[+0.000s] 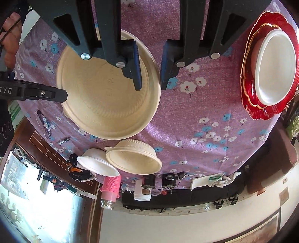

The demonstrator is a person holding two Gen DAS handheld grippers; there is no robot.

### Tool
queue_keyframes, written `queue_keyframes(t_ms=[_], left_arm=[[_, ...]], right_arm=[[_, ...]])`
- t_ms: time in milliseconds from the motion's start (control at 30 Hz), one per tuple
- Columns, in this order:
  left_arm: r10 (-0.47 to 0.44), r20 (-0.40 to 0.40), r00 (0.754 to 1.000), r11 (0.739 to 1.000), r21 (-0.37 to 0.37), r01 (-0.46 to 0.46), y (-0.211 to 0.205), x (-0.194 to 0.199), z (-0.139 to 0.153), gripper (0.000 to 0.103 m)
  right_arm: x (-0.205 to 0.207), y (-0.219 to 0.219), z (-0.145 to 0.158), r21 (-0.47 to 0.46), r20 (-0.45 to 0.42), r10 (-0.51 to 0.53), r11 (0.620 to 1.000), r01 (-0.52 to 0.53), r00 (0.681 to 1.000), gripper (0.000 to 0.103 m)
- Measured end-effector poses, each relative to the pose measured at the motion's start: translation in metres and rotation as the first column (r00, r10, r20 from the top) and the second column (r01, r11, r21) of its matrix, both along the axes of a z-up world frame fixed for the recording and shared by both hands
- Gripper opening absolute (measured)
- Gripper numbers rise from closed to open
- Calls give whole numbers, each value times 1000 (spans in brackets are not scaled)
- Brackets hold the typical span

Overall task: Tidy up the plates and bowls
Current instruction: 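Carry the beige bowl over the white bowl on the red plates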

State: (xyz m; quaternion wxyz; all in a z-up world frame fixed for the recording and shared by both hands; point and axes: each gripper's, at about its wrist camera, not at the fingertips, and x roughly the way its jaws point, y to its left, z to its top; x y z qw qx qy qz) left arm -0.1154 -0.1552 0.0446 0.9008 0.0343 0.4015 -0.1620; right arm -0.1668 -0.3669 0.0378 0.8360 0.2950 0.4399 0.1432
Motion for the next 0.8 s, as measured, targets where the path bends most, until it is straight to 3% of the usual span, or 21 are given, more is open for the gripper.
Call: queue_keyframes(t_ms=[800], left_arm=[[24, 15, 1000, 999, -28, -23, 19, -9, 11, 25]], right_arm=[[6, 22, 5, -16, -4, 36, 999, -36, 999, 12]])
